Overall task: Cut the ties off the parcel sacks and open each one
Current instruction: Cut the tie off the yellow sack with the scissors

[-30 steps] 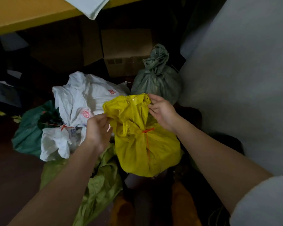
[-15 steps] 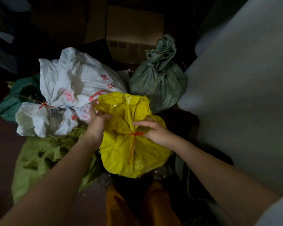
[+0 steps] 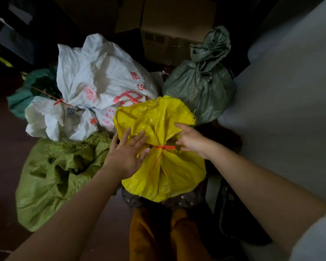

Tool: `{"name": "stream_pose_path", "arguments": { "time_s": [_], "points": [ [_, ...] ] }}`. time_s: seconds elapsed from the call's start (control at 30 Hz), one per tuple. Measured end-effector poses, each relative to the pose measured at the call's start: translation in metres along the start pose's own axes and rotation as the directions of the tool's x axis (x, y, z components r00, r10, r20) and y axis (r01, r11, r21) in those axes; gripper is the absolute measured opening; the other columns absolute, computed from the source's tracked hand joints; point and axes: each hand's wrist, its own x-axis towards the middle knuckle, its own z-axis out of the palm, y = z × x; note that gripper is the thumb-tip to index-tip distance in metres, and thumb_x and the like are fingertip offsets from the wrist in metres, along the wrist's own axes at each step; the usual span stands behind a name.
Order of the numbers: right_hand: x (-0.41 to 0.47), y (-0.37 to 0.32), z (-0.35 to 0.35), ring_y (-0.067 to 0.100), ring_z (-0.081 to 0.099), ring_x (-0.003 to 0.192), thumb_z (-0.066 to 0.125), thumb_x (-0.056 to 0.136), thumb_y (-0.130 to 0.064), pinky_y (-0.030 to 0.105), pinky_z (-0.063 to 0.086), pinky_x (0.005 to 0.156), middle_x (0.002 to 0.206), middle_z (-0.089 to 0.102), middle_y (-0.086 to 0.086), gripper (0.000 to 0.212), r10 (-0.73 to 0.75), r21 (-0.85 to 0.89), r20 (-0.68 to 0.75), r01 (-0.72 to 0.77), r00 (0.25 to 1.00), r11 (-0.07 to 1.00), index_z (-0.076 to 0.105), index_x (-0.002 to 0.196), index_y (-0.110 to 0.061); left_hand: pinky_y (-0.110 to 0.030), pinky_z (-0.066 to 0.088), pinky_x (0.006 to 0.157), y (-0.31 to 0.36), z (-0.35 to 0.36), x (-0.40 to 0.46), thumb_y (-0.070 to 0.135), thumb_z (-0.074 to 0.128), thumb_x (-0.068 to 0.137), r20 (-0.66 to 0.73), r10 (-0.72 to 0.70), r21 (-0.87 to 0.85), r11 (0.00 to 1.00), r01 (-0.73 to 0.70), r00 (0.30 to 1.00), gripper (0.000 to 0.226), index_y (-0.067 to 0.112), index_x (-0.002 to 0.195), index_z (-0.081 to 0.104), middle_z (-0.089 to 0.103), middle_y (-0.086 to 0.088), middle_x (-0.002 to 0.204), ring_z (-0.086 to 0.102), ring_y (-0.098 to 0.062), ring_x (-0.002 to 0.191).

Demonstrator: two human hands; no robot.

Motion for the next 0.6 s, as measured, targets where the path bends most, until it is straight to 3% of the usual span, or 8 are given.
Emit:
{"name": "stream_pose_path", "arguments": {
  "time_s": [0.1, 0.2, 0.27, 0.37, 0.53, 0.6],
  "points": [
    [-0.015, -0.002, -0.005, 0.038, 0.059, 0.108, 0.043, 0.093, 0.006, 0.053, 0.045, 0.099, 0.12, 0.056, 0.02, 0.066, -0.052, -0.057, -0.032, 0.05, 0.998, 0.997, 0.038, 0.147, -0.032, -0.05, -0.013, 0.116, 0.003, -0.012, -0.004, 0.064, 0.003, 0.087, -0.03, 0.018, -0.022, 1.0, -0.018, 0.999, 0.068, 0.043, 0.15, 0.015, 0.002, 0.023, 0.158, -0.02, -0.014, 0.145],
    [-0.03, -0.012, -0.008, 0.018, 0.057, 0.088, 0.051, 0.091, 0.001, 0.038, 0.05, 0.09, 0.095, 0.058, -0.003, 0.065, -0.132, -0.115, -0.065, 0.124, 0.989, 0.986, 0.04, 0.146, -0.031, -0.052, -0.008, 0.117, 0.003, -0.035, -0.012, 0.062, 0.01, 0.09, -0.052, 0.024, -0.085, 0.996, -0.028, 0.998, 0.061, 0.045, 0.148, 0.021, 0.005, 0.023, 0.157, -0.017, -0.016, 0.146],
    [-0.041, -0.021, -0.008, 0.016, 0.06, 0.099, 0.055, 0.091, -0.002, 0.029, 0.047, 0.092, 0.109, 0.063, -0.002, 0.062, -0.188, -0.151, -0.123, 0.169, 0.974, 0.974, 0.04, 0.147, -0.026, -0.052, -0.007, 0.116, 0.003, -0.055, -0.02, 0.058, 0.016, 0.094, -0.074, 0.025, -0.14, 0.989, -0.035, 0.997, 0.056, 0.045, 0.148, 0.02, 0.005, 0.023, 0.157, -0.016, -0.015, 0.146],
    [-0.059, -0.04, -0.006, 0.023, 0.056, 0.119, 0.058, 0.093, -0.01, 0.035, 0.044, 0.103, 0.135, 0.055, 0.008, 0.058, -0.243, -0.215, -0.201, 0.199, 0.949, 0.956, 0.04, 0.146, -0.026, -0.052, -0.006, 0.117, 0.002, -0.09, -0.038, 0.057, 0.016, 0.093, -0.153, 0.002, -0.193, 0.981, -0.032, 0.988, 0.058, 0.043, 0.149, 0.018, 0.004, 0.021, 0.158, -0.013, -0.014, 0.147],
    [-0.091, -0.097, 0.002, 0.023, 0.053, 0.122, 0.059, 0.094, -0.015, 0.04, 0.047, 0.101, 0.139, 0.049, 0.009, 0.055, -0.388, -0.302, -0.246, 0.31, 0.888, 0.901, 0.042, 0.145, -0.028, -0.05, -0.001, 0.119, 0.0, -0.155, -0.072, 0.058, 0.013, 0.092, -0.315, -0.1, -0.238, 0.971, 0.023, 0.944, 0.06, 0.043, 0.15, 0.01, 0.001, 0.014, 0.16, -0.011, -0.016, 0.148],
    [-0.108, -0.126, 0.007, 0.019, 0.052, 0.122, 0.058, 0.094, -0.017, 0.035, 0.048, 0.098, 0.138, 0.049, 0.004, 0.055, -0.447, -0.345, -0.263, 0.349, 0.855, 0.871, 0.041, 0.144, -0.034, -0.046, 0.001, 0.119, -0.003, -0.183, -0.085, 0.056, 0.016, 0.094, -0.385, -0.144, -0.257, 0.965, 0.043, 0.912, 0.06, 0.04, 0.151, 0.011, 0.0, 0.011, 0.161, -0.008, -0.017, 0.148]
  ]
}}
